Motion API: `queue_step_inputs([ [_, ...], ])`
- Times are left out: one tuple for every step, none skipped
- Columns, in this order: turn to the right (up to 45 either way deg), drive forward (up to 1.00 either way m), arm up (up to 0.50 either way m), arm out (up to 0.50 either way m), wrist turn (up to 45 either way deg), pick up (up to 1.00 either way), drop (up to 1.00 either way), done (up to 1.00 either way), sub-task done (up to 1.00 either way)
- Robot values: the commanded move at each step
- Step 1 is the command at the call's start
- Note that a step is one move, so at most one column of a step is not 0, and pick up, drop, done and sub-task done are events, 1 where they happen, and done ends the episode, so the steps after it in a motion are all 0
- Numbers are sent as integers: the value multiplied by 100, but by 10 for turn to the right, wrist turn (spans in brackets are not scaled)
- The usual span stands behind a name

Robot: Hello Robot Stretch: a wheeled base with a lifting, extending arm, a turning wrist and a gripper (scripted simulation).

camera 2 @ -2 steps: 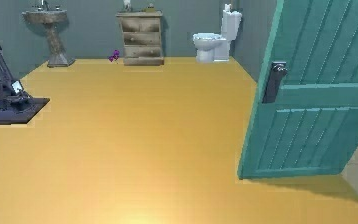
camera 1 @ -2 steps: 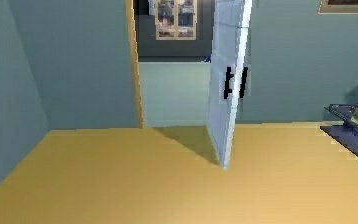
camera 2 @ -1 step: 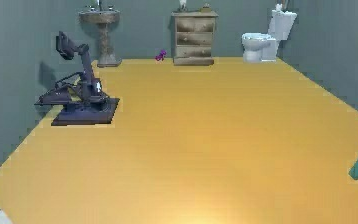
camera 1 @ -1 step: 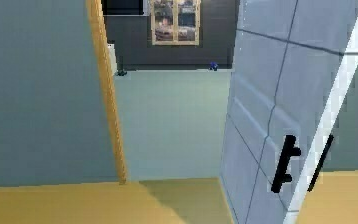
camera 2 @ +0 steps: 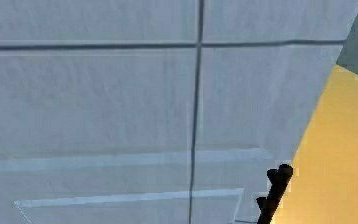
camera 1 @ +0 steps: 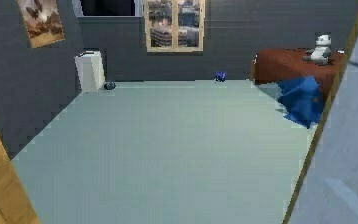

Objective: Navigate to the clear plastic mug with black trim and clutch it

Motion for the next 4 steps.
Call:
queue_step_inputs([
  [0, 60, 0, 0, 0, 0, 0, 0, 0],
  [-180, 0, 0, 0, 0, 0, 0, 0, 0],
  [0, 100, 0, 0, 0, 0, 0, 0, 0],
  [-30, 0, 0, 0, 0, 0, 0, 0, 0],
])
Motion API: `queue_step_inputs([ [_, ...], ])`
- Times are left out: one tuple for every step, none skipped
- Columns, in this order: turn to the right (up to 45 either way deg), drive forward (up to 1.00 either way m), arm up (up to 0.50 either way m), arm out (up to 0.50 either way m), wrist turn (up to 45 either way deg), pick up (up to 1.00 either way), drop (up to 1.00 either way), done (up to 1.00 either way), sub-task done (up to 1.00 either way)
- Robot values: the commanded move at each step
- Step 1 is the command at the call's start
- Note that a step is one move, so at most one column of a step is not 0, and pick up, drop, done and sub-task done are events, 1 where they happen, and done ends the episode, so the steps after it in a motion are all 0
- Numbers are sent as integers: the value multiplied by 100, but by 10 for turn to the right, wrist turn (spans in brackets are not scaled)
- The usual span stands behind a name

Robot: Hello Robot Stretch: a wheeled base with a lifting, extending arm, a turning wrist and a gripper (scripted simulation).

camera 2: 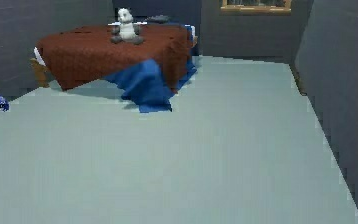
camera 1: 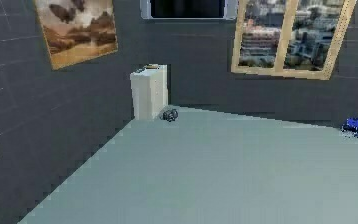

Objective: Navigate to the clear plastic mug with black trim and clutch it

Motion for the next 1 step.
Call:
queue_step_inputs([
  [0, 100, 0, 0, 0, 0, 0, 0, 0],
])
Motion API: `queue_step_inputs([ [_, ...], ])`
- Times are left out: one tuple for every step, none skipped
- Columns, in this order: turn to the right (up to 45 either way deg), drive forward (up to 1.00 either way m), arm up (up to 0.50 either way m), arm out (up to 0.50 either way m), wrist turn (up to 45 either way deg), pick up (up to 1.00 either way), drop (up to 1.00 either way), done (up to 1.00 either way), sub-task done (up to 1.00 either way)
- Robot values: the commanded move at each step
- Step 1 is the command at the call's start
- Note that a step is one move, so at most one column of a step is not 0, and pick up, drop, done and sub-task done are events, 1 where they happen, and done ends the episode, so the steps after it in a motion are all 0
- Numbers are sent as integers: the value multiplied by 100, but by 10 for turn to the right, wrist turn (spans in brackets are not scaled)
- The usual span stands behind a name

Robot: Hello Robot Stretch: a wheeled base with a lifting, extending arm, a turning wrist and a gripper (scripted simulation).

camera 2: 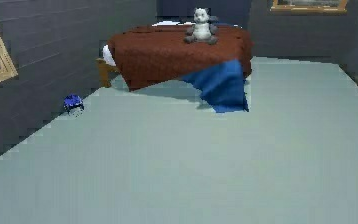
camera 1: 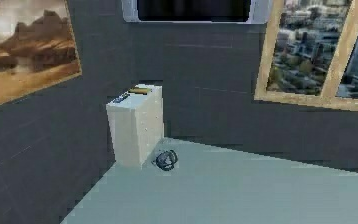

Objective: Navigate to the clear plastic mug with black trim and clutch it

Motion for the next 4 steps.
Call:
queue_step_inputs([
  [0, 100, 0, 0, 0, 0, 0, 0, 0],
  [-450, 0, 0, 0, 0, 0, 0, 0, 0],
  [-420, 0, 0, 0, 0, 0, 0, 0, 0],
  [-60, 0, 0, 0, 0, 0, 0, 0, 0],
])
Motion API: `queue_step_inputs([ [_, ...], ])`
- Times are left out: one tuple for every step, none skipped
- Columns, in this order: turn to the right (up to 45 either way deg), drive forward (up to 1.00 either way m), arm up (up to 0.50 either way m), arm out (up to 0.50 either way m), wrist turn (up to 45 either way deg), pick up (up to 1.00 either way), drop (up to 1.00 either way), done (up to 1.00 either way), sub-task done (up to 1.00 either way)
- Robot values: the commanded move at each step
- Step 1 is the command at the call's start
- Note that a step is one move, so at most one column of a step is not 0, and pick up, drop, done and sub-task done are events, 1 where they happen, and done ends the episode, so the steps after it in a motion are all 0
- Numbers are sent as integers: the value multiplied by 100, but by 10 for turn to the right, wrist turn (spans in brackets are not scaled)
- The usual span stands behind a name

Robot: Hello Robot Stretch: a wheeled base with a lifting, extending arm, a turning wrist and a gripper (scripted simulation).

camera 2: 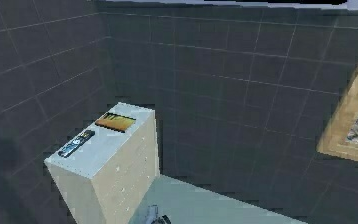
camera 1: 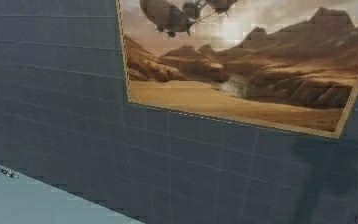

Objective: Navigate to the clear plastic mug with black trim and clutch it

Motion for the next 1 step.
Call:
queue_step_inputs([
  [450, 0, 0, 0, 0, 0, 0, 0, 0],
])
